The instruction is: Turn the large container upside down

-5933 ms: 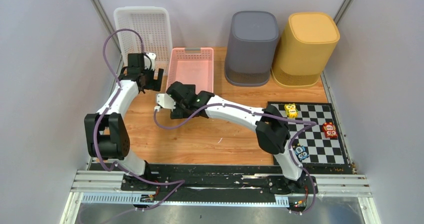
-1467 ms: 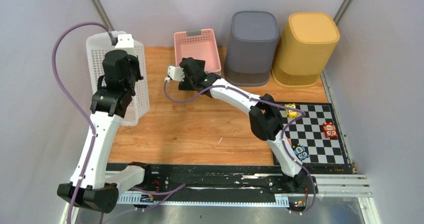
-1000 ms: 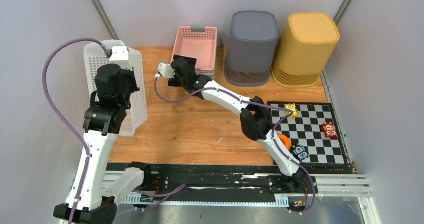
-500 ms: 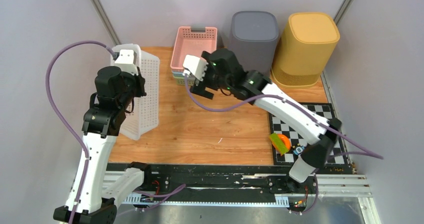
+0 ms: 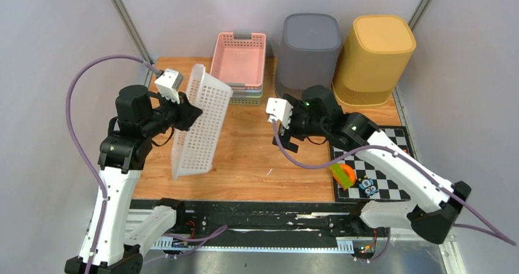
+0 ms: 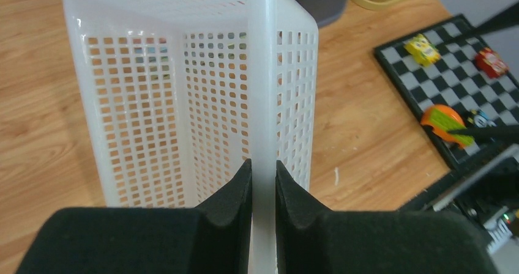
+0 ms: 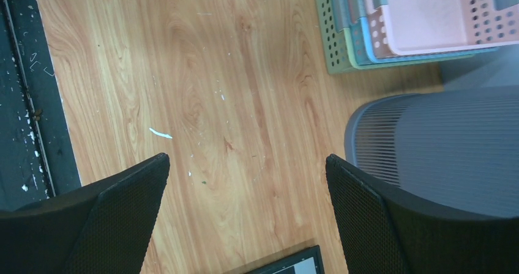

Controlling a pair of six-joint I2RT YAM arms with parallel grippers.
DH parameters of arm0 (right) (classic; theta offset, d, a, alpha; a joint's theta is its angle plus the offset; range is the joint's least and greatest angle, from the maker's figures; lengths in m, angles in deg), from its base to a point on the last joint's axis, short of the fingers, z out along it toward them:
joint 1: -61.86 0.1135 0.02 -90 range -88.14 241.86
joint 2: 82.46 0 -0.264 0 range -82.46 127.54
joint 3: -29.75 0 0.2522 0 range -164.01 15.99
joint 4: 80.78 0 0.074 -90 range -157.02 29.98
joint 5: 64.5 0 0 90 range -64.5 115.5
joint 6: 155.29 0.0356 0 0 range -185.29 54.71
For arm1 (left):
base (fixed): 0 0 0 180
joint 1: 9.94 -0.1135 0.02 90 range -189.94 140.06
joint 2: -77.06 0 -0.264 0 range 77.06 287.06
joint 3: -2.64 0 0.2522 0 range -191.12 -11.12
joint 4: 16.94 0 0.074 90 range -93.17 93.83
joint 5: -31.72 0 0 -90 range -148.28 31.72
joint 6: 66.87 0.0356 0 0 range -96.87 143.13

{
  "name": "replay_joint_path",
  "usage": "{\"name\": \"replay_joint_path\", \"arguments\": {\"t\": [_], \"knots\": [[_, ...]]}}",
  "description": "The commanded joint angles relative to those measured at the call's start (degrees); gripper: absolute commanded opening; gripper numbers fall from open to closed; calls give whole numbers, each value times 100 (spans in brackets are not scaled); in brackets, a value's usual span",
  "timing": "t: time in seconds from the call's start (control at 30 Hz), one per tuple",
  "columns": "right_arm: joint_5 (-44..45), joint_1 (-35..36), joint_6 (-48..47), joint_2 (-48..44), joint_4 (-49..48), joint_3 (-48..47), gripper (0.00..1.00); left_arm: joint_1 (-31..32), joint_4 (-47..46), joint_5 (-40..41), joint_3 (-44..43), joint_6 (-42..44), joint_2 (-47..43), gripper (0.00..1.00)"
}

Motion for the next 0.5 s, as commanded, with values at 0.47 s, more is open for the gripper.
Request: {"name": "replay_joint_path", "arguments": {"t": [0.47], "knots": [[-1321, -780, -641, -1856, -28, 1352, 100, 28, 775, -2345, 163, 1925, -10, 0]]}}
